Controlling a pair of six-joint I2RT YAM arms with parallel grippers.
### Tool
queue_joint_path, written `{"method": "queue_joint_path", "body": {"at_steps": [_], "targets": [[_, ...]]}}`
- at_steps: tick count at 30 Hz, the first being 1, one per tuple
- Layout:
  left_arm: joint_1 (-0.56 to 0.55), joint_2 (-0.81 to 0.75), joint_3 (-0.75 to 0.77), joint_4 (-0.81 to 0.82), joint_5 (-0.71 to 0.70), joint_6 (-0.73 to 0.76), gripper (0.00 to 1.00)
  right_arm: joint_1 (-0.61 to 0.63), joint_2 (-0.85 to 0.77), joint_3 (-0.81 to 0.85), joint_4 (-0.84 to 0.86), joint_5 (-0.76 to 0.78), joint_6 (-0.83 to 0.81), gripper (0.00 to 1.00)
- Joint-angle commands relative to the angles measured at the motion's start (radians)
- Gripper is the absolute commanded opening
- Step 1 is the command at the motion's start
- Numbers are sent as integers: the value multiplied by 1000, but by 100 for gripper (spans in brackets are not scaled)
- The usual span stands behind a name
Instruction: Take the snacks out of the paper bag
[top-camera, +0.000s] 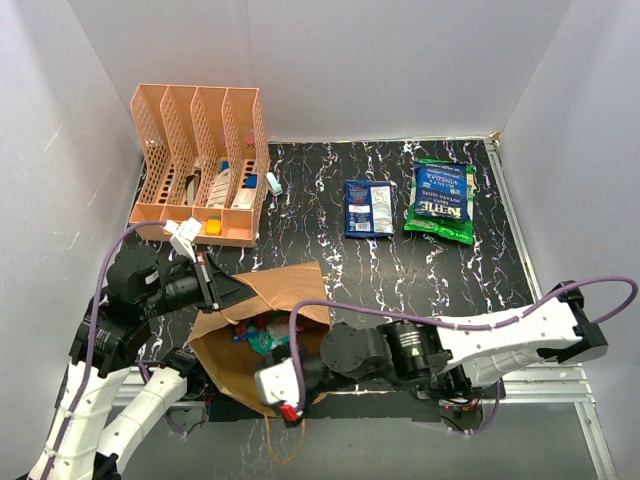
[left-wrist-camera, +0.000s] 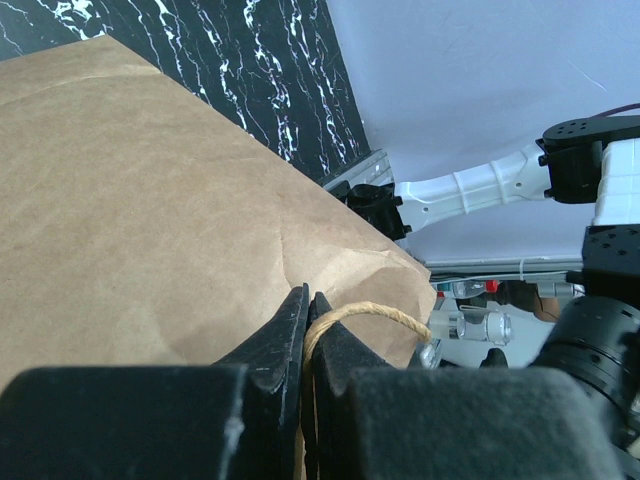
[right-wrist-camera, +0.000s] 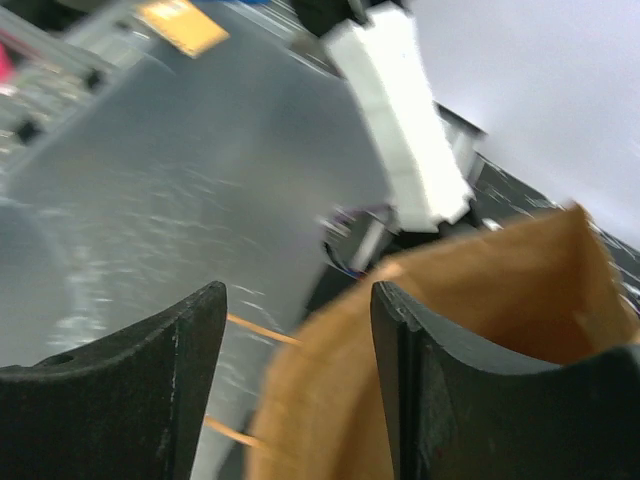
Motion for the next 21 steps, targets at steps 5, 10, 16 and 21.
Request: {"method": "queue_joint_path", "body": {"at_steps": [5, 10, 16, 21], "targets": [[-4, -55, 27, 1, 9, -26, 0, 159, 177, 41, -124, 456, -195, 54], [-3, -66, 43, -20, -10, -43, 0, 144, 219, -6, -93, 569, -210, 54], [-3, -69, 92, -107, -40, -38, 0, 110, 236, -60, -128, 542, -204, 62], [-3, -66, 134, -133, -44, -38, 0, 56, 297, -38, -200, 557, -222, 65]]}}
